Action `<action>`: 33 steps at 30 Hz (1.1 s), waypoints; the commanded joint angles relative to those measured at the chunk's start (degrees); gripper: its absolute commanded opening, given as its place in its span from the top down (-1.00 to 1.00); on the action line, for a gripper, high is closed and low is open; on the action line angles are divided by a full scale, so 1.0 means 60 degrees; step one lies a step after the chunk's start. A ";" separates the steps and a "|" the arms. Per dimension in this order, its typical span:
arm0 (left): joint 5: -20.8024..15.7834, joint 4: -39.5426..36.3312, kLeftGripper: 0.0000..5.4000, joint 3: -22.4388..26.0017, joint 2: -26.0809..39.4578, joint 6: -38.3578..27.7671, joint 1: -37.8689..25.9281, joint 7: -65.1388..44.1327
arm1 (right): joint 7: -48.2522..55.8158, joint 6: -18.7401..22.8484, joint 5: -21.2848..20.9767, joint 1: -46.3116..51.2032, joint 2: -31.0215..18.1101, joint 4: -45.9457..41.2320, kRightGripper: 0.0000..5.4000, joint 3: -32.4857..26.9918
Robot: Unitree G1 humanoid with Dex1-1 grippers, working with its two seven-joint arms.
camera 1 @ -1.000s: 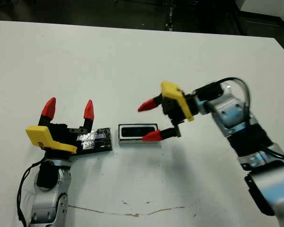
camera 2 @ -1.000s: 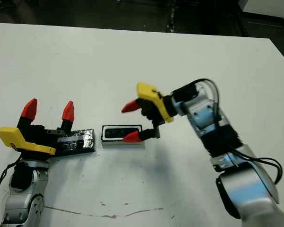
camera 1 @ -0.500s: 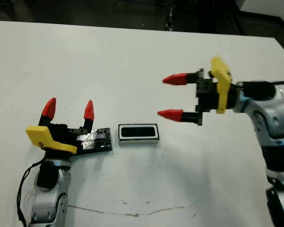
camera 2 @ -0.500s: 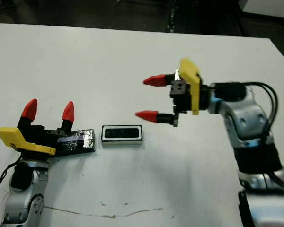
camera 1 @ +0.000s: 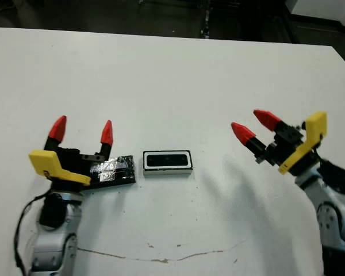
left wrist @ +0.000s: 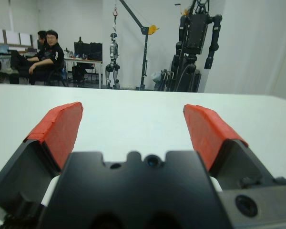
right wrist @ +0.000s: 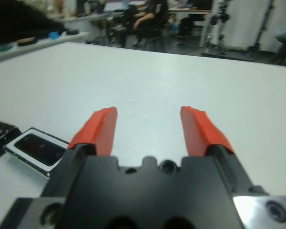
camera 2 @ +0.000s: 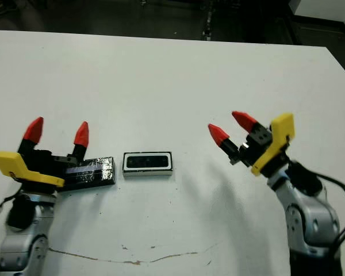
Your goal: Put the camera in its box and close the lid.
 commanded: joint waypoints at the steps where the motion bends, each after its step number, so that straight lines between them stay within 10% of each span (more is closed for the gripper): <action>1: -0.0231 -0.0252 -1.00 0.0290 0.0726 0.0406 -0.0083 -0.0505 | -0.0457 -0.0453 0.0027 0.0440 0.0274 -0.0219 -0.07 -0.0026; 10: -0.1640 -0.0291 -1.00 0.0955 0.3098 0.1806 -0.0454 -0.2932 | -0.1728 -0.0805 0.0019 0.1071 0.1113 -0.0679 0.48 0.0223; 18: -0.1649 -0.0271 -1.00 0.0878 0.5302 0.2983 -0.1030 -0.4934 | -0.2183 -0.1650 -0.0327 0.1211 0.1454 -0.0497 0.98 0.0522; 33: -0.1971 0.4299 -1.00 -0.1057 0.6189 0.2017 -0.4415 -1.1477 | -0.2173 -0.1784 -0.0150 0.1143 0.1335 -0.0224 1.00 0.0648</action>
